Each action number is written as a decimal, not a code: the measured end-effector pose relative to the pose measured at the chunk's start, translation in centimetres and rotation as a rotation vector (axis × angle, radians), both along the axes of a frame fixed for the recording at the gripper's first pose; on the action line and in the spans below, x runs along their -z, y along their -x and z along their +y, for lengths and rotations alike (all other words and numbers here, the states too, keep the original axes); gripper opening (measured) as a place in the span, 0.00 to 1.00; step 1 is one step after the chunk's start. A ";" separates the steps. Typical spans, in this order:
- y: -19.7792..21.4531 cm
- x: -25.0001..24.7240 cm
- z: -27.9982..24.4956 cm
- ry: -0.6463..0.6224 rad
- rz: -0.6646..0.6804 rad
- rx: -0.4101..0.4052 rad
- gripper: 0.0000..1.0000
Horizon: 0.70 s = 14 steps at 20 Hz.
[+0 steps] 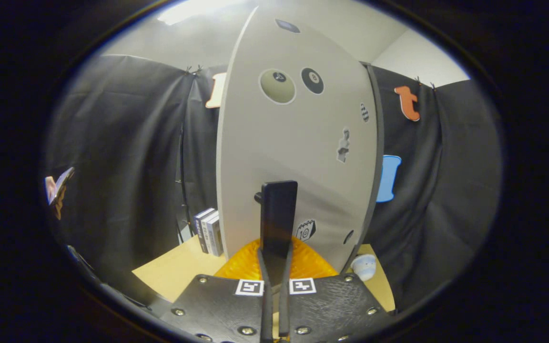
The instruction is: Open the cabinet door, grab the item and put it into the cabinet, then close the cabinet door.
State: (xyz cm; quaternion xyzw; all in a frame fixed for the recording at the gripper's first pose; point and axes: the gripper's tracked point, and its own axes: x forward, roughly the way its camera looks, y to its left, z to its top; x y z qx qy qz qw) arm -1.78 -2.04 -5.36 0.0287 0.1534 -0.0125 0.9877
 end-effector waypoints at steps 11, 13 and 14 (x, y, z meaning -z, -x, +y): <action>1.3 -0.1 -2.5 0.037 0.022 0.179 0.05; 1.6 0.0 -3.0 0.045 0.027 0.217 0.04; 1.7 -0.1 -3.3 0.052 0.029 0.236 0.04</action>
